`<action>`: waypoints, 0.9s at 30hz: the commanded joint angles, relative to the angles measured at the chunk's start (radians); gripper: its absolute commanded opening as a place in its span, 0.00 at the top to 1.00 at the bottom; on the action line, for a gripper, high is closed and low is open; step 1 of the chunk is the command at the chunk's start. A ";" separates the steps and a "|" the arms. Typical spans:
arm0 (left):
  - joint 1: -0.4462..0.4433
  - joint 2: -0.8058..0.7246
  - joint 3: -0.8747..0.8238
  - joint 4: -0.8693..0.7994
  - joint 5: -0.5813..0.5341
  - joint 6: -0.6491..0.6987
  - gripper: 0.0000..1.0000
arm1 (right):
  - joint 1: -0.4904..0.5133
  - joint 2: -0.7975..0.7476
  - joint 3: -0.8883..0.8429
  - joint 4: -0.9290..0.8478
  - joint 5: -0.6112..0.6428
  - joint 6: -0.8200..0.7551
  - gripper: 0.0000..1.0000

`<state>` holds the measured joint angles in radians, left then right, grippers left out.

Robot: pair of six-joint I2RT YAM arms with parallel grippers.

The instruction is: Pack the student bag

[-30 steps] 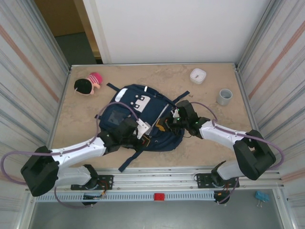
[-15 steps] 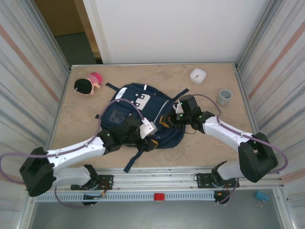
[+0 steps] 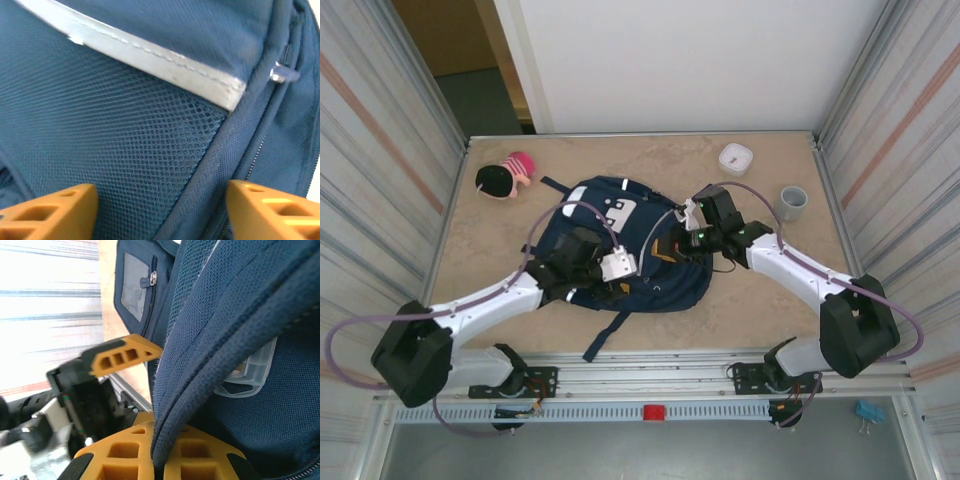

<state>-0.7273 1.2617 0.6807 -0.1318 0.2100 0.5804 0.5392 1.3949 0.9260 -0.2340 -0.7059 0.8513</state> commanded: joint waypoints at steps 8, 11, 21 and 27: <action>0.015 0.049 0.023 0.125 0.198 -0.077 0.92 | -0.006 -0.129 0.120 -0.341 0.217 -0.210 0.55; 0.051 0.072 0.065 0.045 0.315 -0.151 0.92 | 0.124 -0.243 0.126 -0.494 0.567 -0.247 0.54; 0.117 0.152 0.143 -0.008 0.489 -0.234 0.92 | 0.457 -0.287 0.015 -0.377 0.852 -0.321 0.52; 0.121 0.182 0.175 -0.005 0.523 -0.256 0.92 | 0.488 -0.134 0.056 -0.317 0.895 -0.389 0.50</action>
<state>-0.6094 1.4422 0.8139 -0.1379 0.6388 0.3714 1.0168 1.2297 0.9535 -0.5907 0.1104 0.5213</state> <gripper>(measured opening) 0.081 0.497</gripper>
